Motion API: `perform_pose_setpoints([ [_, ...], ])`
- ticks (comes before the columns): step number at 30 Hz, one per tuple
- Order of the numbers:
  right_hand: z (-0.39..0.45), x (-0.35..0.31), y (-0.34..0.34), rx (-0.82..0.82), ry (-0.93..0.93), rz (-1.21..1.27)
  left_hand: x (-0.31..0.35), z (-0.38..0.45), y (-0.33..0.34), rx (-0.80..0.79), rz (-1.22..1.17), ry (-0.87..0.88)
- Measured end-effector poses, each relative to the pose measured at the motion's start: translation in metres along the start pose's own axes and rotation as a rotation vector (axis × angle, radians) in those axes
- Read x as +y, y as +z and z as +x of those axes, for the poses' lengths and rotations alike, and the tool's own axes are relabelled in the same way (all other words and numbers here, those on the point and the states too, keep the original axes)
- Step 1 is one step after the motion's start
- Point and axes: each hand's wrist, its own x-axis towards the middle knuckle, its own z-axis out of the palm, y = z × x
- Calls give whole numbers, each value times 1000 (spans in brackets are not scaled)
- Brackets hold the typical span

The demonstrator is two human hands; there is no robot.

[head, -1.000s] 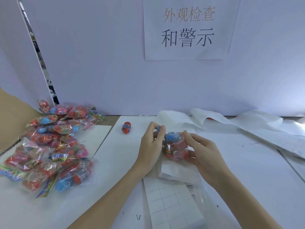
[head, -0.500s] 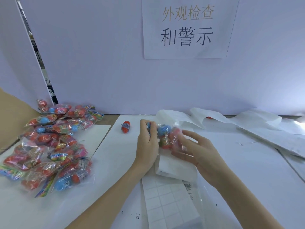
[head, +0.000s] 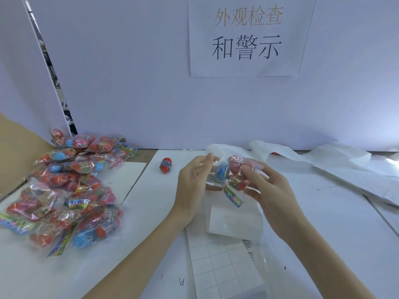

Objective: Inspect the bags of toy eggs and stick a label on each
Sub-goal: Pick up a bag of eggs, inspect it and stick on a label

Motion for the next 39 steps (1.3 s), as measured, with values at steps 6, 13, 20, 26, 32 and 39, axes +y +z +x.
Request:
perform_pose_setpoints([
  [6, -1, -1, -2, -59, 4, -18, -3, 3, -2, -89, 43, -62],
  [13, 0, 7, 0, 73, -102, -216, -6, 8, -6, -88, 150, 58],
  [20, 2, 2, -7, 125, -260, -461, -2, 15, -15, -1, 295, 211],
  [26, -3, -6, -4, -106, -75, -61, 0, 14, -17, -121, 118, 147],
  [32, -5, -5, -3, 32, -152, -101, -2, 10, -11, -225, 16, 54],
  [39, 2, 3, -3, 63, 12, 40, -10, 14, -10, -86, -1, 44],
])
